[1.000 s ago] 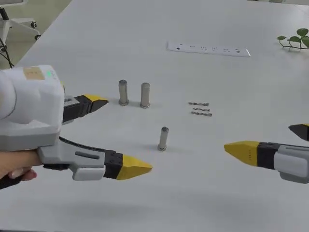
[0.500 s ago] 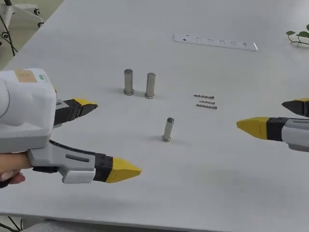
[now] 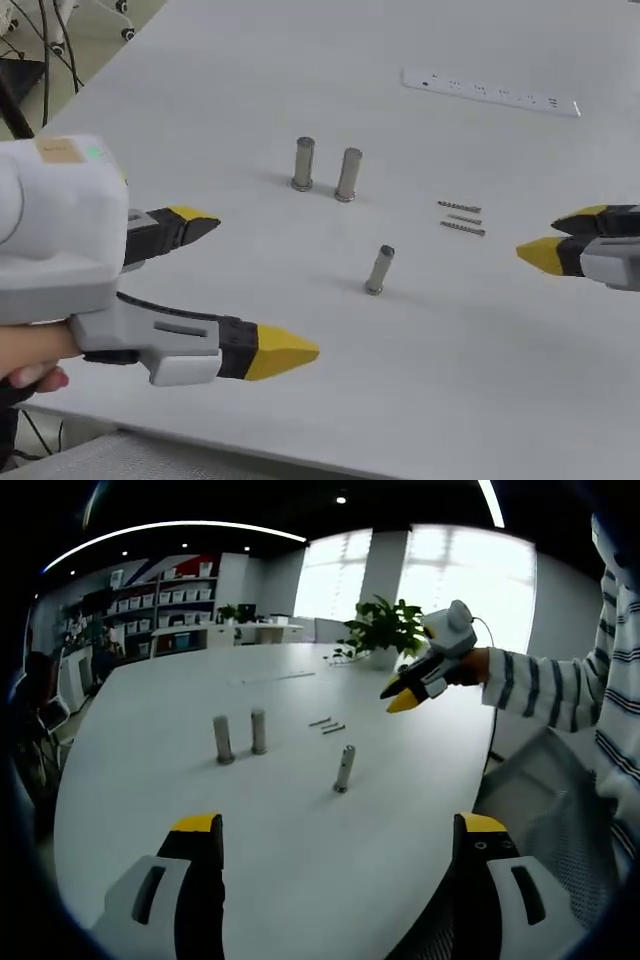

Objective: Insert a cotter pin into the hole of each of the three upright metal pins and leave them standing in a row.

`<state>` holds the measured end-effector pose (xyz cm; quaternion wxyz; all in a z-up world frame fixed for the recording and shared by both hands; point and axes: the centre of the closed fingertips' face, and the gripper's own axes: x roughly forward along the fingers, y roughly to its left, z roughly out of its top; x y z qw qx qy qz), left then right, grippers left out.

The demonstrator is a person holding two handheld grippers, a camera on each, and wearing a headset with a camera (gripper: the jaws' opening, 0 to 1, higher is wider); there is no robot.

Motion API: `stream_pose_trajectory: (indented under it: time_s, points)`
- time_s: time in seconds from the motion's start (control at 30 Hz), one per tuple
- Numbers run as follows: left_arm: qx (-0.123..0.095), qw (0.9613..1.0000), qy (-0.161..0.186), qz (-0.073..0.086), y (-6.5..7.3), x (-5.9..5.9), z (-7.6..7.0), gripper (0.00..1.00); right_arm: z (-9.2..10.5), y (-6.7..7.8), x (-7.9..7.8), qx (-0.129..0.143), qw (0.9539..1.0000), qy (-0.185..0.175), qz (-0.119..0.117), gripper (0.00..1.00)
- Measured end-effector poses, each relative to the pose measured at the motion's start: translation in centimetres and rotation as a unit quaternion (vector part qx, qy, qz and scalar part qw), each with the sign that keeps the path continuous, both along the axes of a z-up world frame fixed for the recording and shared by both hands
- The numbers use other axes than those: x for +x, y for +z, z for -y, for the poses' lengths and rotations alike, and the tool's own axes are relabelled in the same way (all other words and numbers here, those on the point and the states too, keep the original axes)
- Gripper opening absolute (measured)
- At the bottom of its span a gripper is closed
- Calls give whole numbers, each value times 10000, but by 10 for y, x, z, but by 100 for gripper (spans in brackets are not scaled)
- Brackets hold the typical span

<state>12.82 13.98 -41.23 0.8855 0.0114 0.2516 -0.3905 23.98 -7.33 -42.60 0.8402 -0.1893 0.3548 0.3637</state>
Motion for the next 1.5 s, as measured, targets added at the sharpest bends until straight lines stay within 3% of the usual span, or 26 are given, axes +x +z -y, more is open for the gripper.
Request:
stream_pose_trajectory:
  time_s: [0.13, 0.33, 0.47, 0.67, 0.83, 1.03, 1.3, 1.33, 1.5]
  points:
    - [144, 9999, 62, 6, -2, -4, -7, 92, -8, -7, 11, -194, 9994, 271, -102, 23]
    - [138, 9997, 152, -99, -4, -10, -11, 90, -16, -17, 27, -478, 9974, 520, -162, 18]
    - [100, 9997, 212, -89, -6, -11, -15, 90, -21, -24, 37, -680, 9949, 707, -237, 18]
    - [125, 9993, 264, -234, -10, -13, -19, 87, -21, -40, 53, -1017, 9890, 1019, -335, 15]
    - [204, 9989, 367, -189, -8, -10, -25, 87, -21, -55, 69, -1181, 9855, 1131, -456, 13]
    - [204, 9988, 402, -201, -7, -8, -26, 87, -19, -66, 84, -1306, 9827, 1200, -540, 11]
    - [204, 9986, 401, -268, -9, -8, -23, 86, -15, -74, 82, -1463, 9777, 1298, -761, 7]
    - [202, 9986, 400, -273, -9, -8, -22, 86, -19, -72, 80, -1308, 9791, 1305, -849, 6]
    - [167, 9987, 395, -291, -10, -7, -21, 85, -17, -70, 82, -1183, 9807, 1208, -984, 4]
